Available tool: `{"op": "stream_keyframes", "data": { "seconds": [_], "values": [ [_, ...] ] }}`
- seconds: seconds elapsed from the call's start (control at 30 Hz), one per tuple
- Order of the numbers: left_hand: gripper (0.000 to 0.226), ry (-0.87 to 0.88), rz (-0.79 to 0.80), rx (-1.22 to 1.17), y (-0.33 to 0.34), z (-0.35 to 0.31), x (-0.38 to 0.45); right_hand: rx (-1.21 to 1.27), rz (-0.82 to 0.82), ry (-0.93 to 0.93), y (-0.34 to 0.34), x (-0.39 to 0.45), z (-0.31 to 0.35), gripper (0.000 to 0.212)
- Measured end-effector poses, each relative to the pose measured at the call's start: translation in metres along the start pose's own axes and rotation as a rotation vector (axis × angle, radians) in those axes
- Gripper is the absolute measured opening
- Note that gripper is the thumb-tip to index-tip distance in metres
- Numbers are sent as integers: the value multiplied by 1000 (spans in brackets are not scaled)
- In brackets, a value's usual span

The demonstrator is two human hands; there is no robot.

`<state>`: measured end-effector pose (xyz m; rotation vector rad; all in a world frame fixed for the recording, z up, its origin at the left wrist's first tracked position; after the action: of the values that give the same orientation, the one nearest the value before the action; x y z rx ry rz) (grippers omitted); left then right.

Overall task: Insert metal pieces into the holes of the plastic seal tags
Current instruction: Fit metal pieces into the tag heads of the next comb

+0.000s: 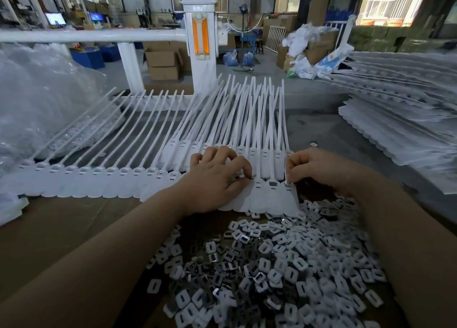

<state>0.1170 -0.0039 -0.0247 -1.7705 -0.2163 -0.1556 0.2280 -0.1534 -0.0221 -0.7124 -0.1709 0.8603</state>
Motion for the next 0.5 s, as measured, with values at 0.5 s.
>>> {"op": "stream_keyframes", "data": {
  "seconds": [0.5],
  "values": [
    [22,-4,-3,-6,-1,0,-1,-42,108,26,4,-11,8,16]
  ]
}}
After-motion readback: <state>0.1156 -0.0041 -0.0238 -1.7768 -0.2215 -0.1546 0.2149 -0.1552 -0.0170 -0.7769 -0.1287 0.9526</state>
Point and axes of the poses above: each hand's wrist, its own x-axis towards the middle knuckle, its own y-axis out of the palm, z = x × y, the point moved 8 cm from there along x, towards the middle knuckle, and after that the axes turned 4 degrees about -y, right-handed, at the moved point
